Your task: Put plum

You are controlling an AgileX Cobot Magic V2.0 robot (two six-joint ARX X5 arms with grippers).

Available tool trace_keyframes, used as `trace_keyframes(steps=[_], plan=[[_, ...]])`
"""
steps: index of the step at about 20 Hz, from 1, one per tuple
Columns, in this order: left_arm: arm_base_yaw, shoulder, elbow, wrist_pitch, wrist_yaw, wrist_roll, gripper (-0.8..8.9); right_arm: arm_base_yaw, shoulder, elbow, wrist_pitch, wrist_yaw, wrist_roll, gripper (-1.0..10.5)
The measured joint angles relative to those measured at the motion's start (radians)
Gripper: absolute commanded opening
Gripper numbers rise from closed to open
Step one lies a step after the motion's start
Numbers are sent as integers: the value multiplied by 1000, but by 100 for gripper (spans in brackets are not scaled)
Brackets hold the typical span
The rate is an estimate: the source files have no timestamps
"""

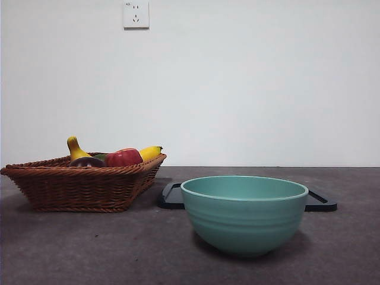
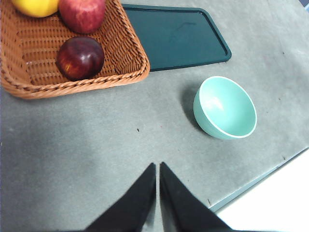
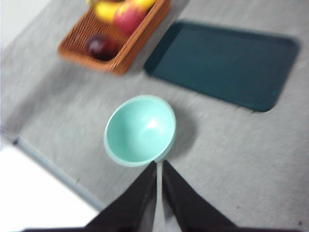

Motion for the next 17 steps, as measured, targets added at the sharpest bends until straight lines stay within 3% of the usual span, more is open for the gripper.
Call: trace_keyframes(steps=[3,5,6,8,9,17], plan=[[0,0,0,2,0,6,18,21,0,0,0,0,-14,9],[0,0,0,5,0,5,110,21,0,0,0,0,-14,19],[0,0,0,5,0,5,192,21,0,0,0,0,-14,83],[0,0,0,5,0,5,420,21,0,0,5,0,-14,341],[0,0,0,5,0,5,462,21,0,0,5,0,-13,403],[0,0,0,6,0,5,463,21,0,0,5,0,-13,403]])
